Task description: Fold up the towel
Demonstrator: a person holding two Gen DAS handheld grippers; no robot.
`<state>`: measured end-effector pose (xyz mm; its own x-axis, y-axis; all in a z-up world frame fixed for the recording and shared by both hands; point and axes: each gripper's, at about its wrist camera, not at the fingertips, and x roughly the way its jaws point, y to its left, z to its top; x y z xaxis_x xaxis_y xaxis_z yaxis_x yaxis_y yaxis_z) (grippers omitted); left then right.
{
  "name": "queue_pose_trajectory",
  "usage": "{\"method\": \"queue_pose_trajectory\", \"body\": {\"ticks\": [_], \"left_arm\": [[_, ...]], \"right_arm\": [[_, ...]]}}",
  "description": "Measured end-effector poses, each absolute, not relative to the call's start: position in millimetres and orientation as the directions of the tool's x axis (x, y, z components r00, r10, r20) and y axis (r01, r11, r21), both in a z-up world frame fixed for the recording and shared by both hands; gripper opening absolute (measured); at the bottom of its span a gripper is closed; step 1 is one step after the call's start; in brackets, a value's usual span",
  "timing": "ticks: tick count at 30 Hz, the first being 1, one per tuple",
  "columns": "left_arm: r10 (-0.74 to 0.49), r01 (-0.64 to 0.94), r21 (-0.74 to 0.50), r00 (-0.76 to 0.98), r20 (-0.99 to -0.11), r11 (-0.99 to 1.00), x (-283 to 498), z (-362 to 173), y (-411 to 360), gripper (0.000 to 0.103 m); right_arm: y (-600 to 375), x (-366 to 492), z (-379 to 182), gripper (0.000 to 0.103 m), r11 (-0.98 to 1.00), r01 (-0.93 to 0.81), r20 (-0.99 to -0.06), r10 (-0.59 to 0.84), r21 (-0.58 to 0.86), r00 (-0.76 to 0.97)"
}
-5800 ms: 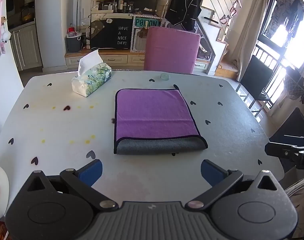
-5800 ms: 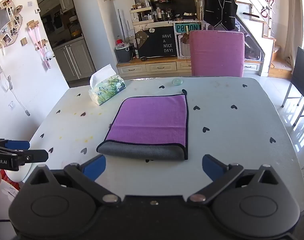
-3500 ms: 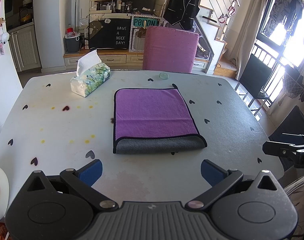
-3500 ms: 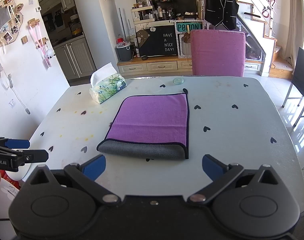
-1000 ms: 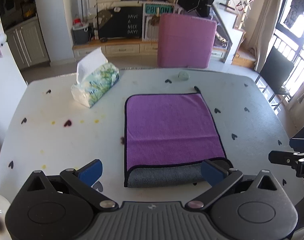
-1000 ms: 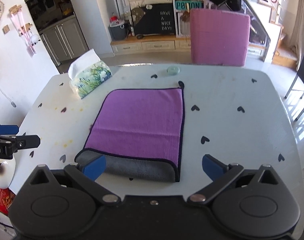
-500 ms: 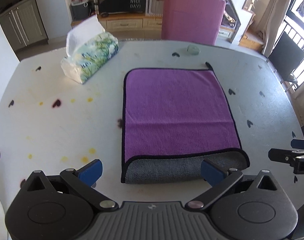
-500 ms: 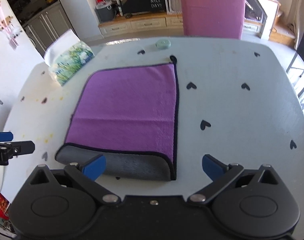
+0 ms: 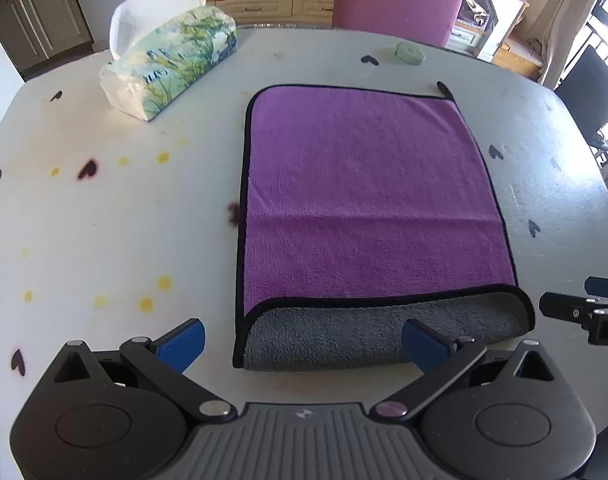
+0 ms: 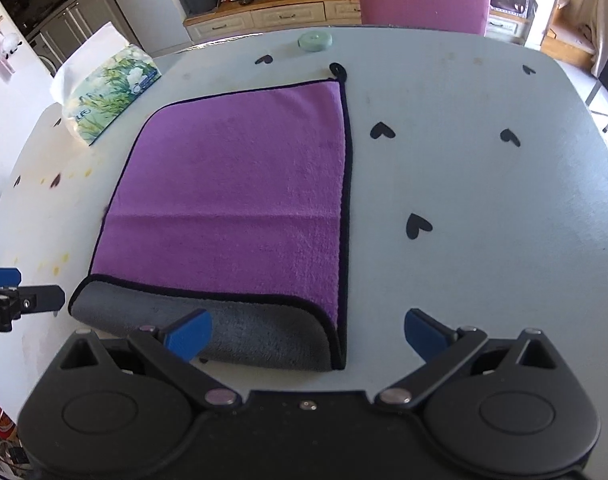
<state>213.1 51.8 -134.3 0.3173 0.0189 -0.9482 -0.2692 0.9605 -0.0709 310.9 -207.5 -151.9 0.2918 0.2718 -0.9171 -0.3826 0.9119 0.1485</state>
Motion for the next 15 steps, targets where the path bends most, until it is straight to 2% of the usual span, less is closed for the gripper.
{"method": "queue_pose_trajectory", "body": {"ticks": [9,15], "left_arm": [[0.012,-0.245,-0.059,0.280,-0.960,0.968,226,-161,57,0.098],[-0.001,-0.271,-0.068,0.241,-0.970,0.960,230,-179,69,0.083]], "right_arm": [[-213,331,-181,0.103,0.933,-0.319,-0.935,0.250,0.164,0.252],[-216,336,-193,0.103,0.924,-0.324,-0.929,0.285,0.202,0.235]]}}
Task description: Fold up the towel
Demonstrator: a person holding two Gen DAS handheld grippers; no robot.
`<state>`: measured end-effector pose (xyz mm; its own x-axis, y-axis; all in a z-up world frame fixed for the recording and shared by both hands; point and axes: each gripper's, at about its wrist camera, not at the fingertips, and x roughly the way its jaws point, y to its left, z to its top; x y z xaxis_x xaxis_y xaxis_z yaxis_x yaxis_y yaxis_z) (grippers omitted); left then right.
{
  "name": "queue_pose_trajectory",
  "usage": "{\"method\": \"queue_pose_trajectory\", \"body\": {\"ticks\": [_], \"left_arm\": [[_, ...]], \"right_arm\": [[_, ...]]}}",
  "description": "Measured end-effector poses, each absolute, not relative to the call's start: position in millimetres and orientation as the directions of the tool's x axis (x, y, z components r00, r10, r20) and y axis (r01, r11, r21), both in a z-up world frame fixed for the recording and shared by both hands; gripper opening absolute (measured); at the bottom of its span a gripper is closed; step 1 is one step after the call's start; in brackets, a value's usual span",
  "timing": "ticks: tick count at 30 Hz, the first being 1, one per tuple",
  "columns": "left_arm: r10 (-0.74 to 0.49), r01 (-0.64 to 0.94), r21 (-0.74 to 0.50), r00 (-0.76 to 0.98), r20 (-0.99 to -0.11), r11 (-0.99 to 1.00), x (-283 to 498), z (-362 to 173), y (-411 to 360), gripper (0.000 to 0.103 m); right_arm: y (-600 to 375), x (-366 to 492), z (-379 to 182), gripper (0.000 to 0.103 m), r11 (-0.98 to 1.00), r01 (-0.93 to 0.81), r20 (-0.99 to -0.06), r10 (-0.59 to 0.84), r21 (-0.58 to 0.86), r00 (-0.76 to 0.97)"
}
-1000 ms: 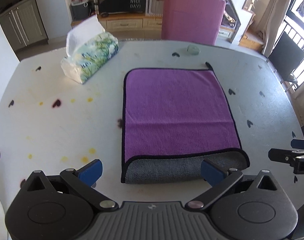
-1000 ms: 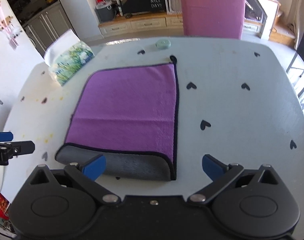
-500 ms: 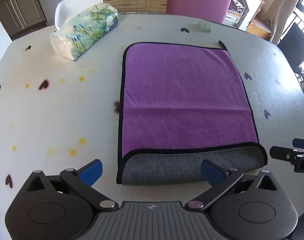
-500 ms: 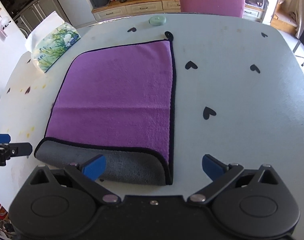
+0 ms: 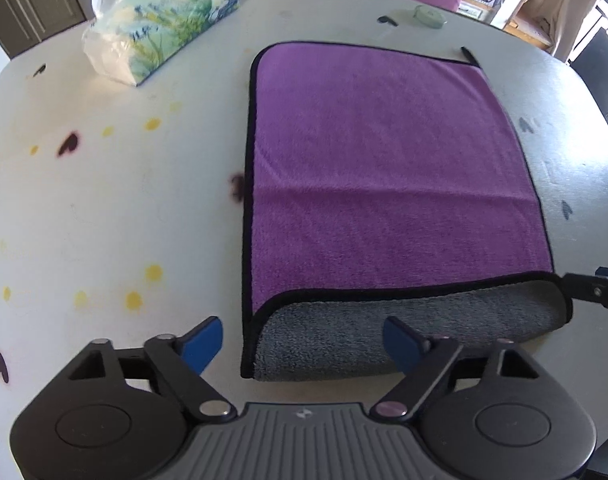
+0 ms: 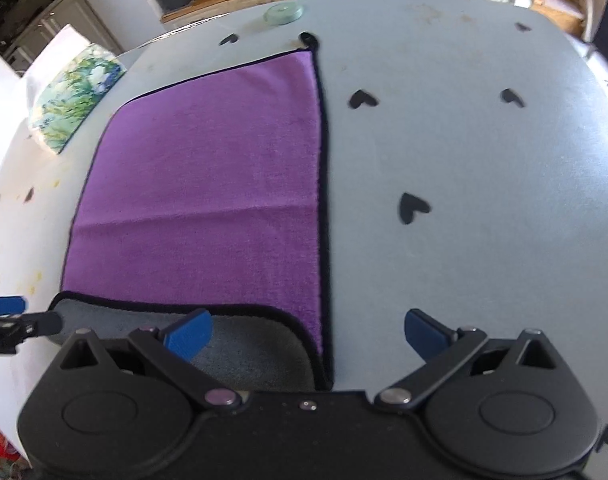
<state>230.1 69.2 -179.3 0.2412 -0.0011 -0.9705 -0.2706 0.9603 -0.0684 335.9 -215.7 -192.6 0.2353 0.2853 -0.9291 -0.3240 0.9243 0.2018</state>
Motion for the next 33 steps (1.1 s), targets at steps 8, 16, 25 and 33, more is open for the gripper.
{"method": "queue_pose_trajectory", "body": {"ticks": [8,16,25,33], "left_arm": [[-0.003,-0.300,-0.073,0.229,-0.973,0.951,232,-192,82,0.071],[-0.035,-0.312,-0.103,0.215,-0.976,0.945,231,-200,89,0.054],[-0.036,-0.296,-0.096,0.201,-0.979,0.950,231,-201,86,0.039],[-0.023,-0.272,-0.078,0.198,-0.980,0.959,228,-198,87,0.013]], "right_arm": [[-221,343,-201,0.069,0.906,-0.311,-0.916,0.355,0.287,0.188],[-213,341,-206,0.043,0.896,-0.336,-0.921,0.358,0.292,0.153],[-210,339,-207,0.031,0.894,-0.346,-0.929,0.347,0.285,0.129],[-209,336,-215,0.024,0.890,-0.351,-0.937,0.339,0.292,0.080]]}}
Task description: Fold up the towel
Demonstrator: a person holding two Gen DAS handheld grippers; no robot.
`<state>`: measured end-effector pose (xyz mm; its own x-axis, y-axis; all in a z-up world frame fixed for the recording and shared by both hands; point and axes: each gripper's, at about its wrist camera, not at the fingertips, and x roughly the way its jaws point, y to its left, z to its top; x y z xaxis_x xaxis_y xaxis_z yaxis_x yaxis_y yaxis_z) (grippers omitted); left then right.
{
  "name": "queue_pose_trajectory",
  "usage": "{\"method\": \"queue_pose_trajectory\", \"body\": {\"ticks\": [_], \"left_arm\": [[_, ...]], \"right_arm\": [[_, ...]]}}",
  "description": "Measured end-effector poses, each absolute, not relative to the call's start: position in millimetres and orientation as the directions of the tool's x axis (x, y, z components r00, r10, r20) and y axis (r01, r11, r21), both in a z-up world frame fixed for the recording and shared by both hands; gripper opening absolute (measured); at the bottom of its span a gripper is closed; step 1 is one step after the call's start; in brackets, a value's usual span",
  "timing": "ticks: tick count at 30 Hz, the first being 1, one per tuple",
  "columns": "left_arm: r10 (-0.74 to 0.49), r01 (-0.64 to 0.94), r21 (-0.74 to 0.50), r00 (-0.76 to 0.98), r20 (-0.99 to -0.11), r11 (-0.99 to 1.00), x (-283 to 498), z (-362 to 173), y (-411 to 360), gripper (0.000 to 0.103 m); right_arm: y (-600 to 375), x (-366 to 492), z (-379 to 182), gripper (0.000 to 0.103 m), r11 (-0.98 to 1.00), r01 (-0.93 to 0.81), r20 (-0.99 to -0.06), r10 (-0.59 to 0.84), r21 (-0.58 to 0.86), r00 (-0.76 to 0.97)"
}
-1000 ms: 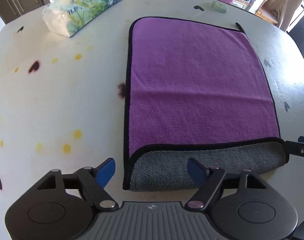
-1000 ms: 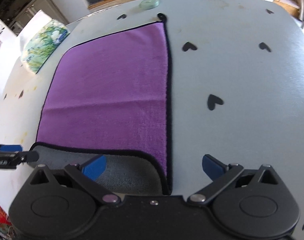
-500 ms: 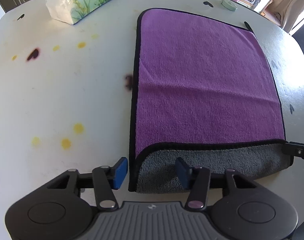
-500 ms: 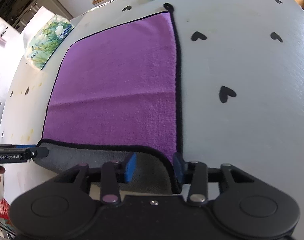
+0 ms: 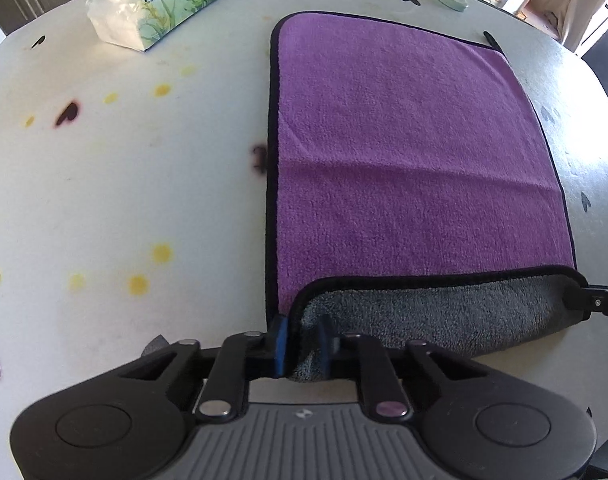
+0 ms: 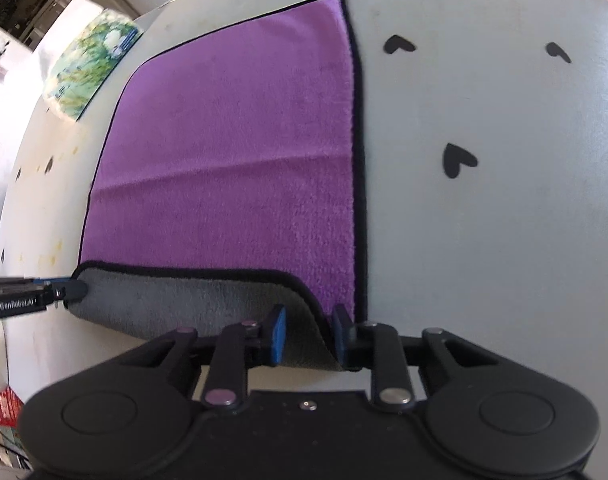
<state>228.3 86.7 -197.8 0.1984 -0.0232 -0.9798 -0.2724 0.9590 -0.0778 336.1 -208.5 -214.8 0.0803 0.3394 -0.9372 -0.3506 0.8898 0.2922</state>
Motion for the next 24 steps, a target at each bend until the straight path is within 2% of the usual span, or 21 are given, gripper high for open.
{"method": "queue_pose_trajectory", "body": {"ticks": [2,4,5,6,24], "left_arm": [[-0.018,-0.265,-0.071,0.197,-0.980,0.961,228,-197,86,0.007],[-0.015,-0.263,-0.068,0.199,-0.980,0.962,227,-196,86,0.006],[-0.016,-0.262,-0.070,0.203,-0.979,0.963,227,-195,86,0.006],[-0.017,-0.260,-0.072,0.207,-0.978,0.963,226,-193,86,0.006],[0.010,-0.285,-0.092,0.335,-0.942,0.954,225,-150,96,0.005]], "right_arm": [[-206,333,-215,0.021,0.878,-0.374,-0.934,0.348,0.298,0.074],[-202,328,-213,0.014,0.871,-0.400,-0.936,0.342,0.283,0.082],[-201,326,-212,0.006,0.869,-0.412,-0.938,0.336,0.272,0.089],[-199,325,-212,0.005,0.870,-0.420,-0.940,0.326,0.258,0.098],[-200,332,-174,0.004,0.878,-0.441,-0.900,0.334,0.188,0.281]]}}
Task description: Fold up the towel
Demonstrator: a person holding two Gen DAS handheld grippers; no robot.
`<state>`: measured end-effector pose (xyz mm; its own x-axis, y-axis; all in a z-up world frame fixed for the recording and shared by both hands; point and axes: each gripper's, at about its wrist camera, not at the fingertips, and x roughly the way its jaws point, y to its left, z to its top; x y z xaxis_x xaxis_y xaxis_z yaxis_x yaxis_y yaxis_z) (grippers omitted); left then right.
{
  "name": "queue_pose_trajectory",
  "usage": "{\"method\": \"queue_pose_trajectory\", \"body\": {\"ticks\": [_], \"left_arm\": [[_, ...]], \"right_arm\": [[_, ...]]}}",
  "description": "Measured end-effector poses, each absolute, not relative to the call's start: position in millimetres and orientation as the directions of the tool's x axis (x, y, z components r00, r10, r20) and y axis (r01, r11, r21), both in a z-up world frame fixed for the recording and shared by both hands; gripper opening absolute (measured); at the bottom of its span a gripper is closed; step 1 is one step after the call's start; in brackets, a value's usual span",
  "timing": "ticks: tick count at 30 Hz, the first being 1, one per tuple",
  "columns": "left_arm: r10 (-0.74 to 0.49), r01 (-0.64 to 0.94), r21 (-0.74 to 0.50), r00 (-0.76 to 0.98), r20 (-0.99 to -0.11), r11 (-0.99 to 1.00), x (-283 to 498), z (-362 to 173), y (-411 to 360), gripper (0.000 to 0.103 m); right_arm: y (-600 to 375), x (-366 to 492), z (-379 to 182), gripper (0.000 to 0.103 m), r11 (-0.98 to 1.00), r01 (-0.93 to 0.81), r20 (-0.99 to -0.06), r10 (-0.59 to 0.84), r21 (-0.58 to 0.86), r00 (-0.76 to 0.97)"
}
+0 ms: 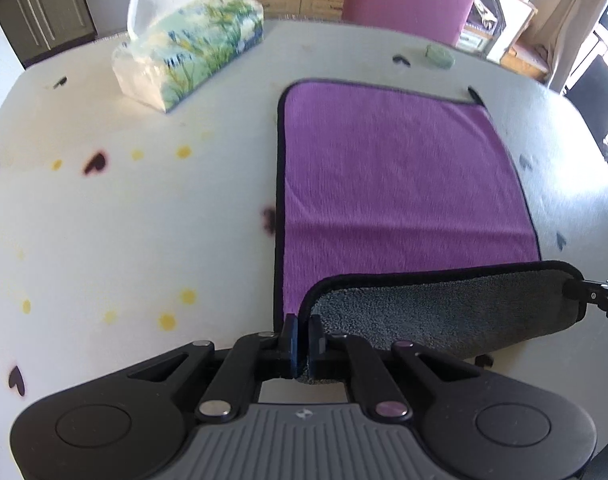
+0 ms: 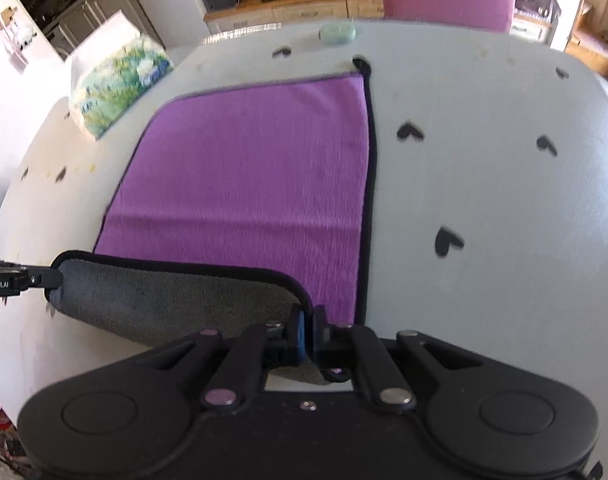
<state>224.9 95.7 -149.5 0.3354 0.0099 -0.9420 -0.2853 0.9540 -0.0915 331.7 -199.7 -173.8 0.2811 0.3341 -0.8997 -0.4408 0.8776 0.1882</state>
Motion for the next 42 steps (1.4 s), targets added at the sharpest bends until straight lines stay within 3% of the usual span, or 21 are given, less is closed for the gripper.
{"method": "queue_pose_trajectory", "body": {"ticks": [29,42], "left_arm": [[0.197,-0.302,0.028,0.544,-0.816,0.953,340,-57,104,0.005],[0.209,-0.321,0.037,0.519,-0.829,0.946,402,-88,115,0.005]], "right_arm": [[-166,420,-77,0.004,0.901,-0.411,-0.744,0.368,0.138,0.558],[-136,472,-102,0.004,0.911,-0.396,-0.763,0.337,0.116,0.552]]}}
